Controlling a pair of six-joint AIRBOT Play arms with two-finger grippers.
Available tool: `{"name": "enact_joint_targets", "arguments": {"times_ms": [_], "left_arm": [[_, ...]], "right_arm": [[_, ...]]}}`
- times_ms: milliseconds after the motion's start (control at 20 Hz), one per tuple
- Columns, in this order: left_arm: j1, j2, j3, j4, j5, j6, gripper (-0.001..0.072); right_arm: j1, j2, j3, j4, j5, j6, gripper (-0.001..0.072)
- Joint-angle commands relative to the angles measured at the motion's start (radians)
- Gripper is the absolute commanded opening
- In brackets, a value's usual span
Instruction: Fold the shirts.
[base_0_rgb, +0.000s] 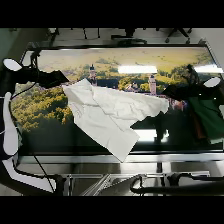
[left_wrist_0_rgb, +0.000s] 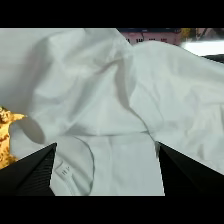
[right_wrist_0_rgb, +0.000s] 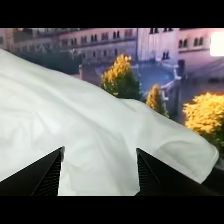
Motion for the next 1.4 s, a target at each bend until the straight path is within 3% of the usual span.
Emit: {"name": "enact_joint_targets", "arguments": {"times_ms": [0,150,300,500,650,850,1050,1100,1150,1200,1250,1300,1350], "left_arm": [[0.035,0.118,-0.031,0.002,-0.136,-0.052,0.0702],[0.032,0.266,-0.269,0.004,-0.18,-0.065,0.0702],[-0.007,0.409,-0.594,0.004,-0.149,-0.066,0.0702],[-0.096,0.563,-0.98,-0.029,0.053,-0.07,0.0702],[-0.19,0.607,-1.181,-0.156,0.229,-0.069,0.0702],[-0.341,0.516,-1.263,-0.234,0.404,-0.066,0.0702],[-0.426,0.354,-1.184,-0.283,0.516,-0.042,0.0701],[-0.429,0.315,-1.151,-0.283,0.517,-0.042,0.07],[-0.428,0.273,-1.115,-0.283,0.516,-0.042,0.0591],[-0.427,0.236,-1.083,-0.283,0.511,-0.042,0.0521],[-0.428,0.205,-1.055,-0.283,0.502,-0.042,0.0519],[-0.428,0.176,-1.031,-0.283,0.49,-0.042,0.0366],[-0.428,0.154,-1.012,-0.283,0.482,-0.034,0.0163]], "right_arm": [[-0.028,0.08,0.027,-0.038,0.086,-0.003,0.0526],[-0.024,0.106,-0.018,-0.064,0.175,0.025,0.0527],[0.016,0.108,-0.161,0.01,0.211,0.027,0.0527],[0.152,0.106,-0.351,0.11,0.125,-0.018,0.0526],[0.245,0.076,-0.388,0.119,0.053,-0.017,0.0526],[0.302,0.008,-0.388,0.168,-0.021,-0.022,0.0525],[0.311,-0.055,-0.388,0.246,-0.067,-0.064,0.0522],[0.311,-0.074,-0.388,0.282,-0.083,-0.084,0.0488],[0.311,-0.093,-0.388,0.328,-0.096,-0.12,0.04],[0.31,-0.109,-0.388,0.368,-0.106,-0.149,0.0357],[0.31,-0.121,-0.388,0.405,-0.113,-0.174,0.0356],[0.31,-0.129,-0.388,0.442,-0.116,-0.204,0.0287],[0.31,-0.132,-0.388,0.474,-0.115,-0.241,0.0141]]}}
